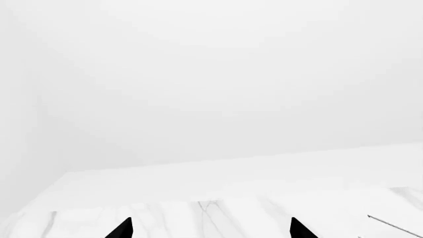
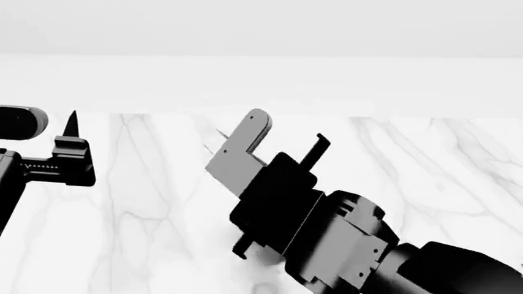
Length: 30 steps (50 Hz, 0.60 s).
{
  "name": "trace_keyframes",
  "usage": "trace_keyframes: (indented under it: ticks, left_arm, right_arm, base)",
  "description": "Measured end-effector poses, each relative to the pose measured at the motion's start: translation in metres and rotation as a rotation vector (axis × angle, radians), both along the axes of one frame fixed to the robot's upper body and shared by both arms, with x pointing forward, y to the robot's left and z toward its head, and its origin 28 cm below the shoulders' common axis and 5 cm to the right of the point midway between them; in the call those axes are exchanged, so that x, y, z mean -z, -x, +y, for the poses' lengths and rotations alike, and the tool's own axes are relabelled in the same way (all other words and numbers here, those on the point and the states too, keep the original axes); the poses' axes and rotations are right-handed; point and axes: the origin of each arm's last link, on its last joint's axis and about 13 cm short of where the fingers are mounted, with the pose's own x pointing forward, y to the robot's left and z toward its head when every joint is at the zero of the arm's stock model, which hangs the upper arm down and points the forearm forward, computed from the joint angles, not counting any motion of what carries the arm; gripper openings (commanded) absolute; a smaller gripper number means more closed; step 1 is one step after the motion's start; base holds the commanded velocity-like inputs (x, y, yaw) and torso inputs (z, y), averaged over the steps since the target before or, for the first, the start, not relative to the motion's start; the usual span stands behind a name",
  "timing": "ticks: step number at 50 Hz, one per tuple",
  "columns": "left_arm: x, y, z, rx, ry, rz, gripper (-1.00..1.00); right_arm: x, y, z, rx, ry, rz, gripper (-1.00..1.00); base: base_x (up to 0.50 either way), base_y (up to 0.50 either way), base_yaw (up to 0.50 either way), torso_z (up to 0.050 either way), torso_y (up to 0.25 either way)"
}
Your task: Pick up the book on the left and place it on top of the shelf.
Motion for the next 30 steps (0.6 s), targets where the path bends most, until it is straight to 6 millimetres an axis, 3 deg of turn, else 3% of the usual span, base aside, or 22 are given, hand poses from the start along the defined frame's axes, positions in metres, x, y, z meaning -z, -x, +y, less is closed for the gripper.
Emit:
trace_keyframes:
  ticks: [16, 30]
  left_arm:
    - [-0.002, 0.0, 0.0, 0.004, 0.003, -0.003, 1.0]
    - [-0.002, 0.0, 0.0, 0.009, 0.004, -0.003, 1.0]
  right_arm:
    - [-0.018, 0.007, -0.014, 0.183, 0.484, -0.374, -1.0]
    - [-0.033, -0.02, -0.047, 0.42, 0.726, -0.475, -1.0]
  base:
    - [0.0, 0.0, 0.0, 0.0, 0.001]
    - [0.0, 0.0, 0.0, 0.0, 0.001]
